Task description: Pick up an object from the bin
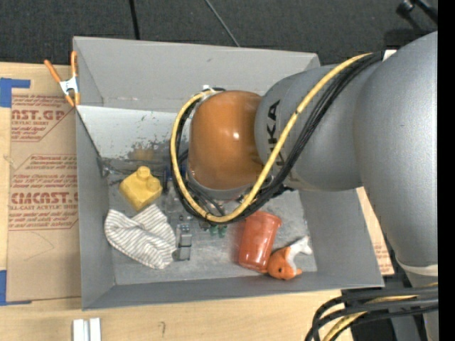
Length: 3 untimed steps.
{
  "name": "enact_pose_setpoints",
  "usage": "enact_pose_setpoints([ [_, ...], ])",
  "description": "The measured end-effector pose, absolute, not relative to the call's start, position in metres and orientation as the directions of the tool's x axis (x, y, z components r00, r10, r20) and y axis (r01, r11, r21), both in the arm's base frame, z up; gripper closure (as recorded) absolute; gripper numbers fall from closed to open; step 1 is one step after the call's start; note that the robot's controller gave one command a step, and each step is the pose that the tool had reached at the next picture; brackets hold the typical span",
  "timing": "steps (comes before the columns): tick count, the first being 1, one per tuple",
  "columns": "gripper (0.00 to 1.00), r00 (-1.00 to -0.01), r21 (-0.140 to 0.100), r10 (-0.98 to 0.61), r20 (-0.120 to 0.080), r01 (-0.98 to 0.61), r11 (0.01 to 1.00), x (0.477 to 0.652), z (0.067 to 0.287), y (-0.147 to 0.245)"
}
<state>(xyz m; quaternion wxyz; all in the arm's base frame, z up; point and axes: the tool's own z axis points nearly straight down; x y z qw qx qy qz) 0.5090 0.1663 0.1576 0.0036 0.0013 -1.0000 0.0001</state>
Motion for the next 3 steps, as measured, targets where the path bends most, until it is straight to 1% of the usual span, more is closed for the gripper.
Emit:
enact_pose_setpoints([
  [1,0.00,-1.000,0.001,-0.001,0.000,-0.001,1.000,0.511,0.162,0.166],
  [2,0.00,-1.000,0.002,-0.005,-0.002,-0.005,1.000,0.512,0.161,0.166],
  [3,0.00,-0.994,-0.001,-0.112,0.003,-0.112,0.994,0.510,0.135,0.171],
])
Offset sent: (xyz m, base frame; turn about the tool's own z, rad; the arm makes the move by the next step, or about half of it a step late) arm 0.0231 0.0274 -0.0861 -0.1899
